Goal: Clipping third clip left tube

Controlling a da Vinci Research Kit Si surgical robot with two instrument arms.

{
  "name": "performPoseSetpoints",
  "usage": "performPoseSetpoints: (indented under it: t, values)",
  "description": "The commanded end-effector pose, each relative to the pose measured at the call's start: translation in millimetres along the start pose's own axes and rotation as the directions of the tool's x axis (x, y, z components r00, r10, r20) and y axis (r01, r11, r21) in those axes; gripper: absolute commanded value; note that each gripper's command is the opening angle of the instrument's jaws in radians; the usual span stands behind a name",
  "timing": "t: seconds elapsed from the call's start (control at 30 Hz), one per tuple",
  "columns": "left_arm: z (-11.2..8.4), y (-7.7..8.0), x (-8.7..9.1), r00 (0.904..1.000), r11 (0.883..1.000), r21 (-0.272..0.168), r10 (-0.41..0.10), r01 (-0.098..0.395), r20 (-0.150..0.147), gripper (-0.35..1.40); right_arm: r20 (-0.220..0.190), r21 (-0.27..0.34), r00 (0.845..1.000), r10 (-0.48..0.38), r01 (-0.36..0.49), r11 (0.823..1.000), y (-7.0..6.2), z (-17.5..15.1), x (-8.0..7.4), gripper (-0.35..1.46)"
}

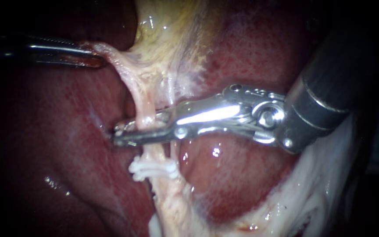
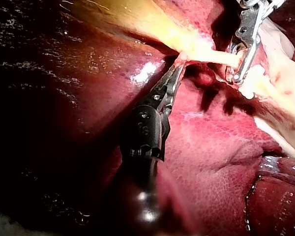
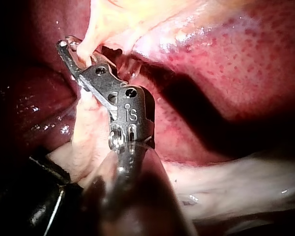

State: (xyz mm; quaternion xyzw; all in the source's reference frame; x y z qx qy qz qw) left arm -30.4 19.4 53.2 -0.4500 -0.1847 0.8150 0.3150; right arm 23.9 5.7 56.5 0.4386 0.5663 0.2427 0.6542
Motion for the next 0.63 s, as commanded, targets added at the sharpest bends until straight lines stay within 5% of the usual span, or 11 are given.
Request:
performPoseSetpoints:
  t: [0.03, 0.2, 0.6, 0.63]
  values:
    - [0.0, 0.0, 0.0, 1.0000, 1.000, 0.000, 0.000, 0.000, 0.000, -0.35, 0.000, 0.000, 1.000, 0.006, -0.006, 1.000, -0.1, 0.0, 0.0, -0.28]
    - [0.0, 0.0, 0.0, 1.0000, 1.000, 0.000, 0.000, 0.000, 0.000, -0.35, 0.001, 0.003, 0.991, 0.133, -0.133, 0.991, -0.3, -0.2, -0.6, -0.35]
    - [0.1, -0.1, 0.0, 1.0000, 1.000, 0.000, 0.000, 0.000, 0.000, -0.35, 0.010, 0.004, 0.991, 0.131, -0.131, 0.991, -0.3, 0.0, -0.8, -0.35]
    - [0.1, -0.1, 0.0, 1.0000, 1.000, 0.000, 0.000, 0.000, 0.000, -0.35, 0.012, 0.006, 0.991, 0.130, -0.130, 0.992, -0.1, 0.1, -1.0, -0.25]
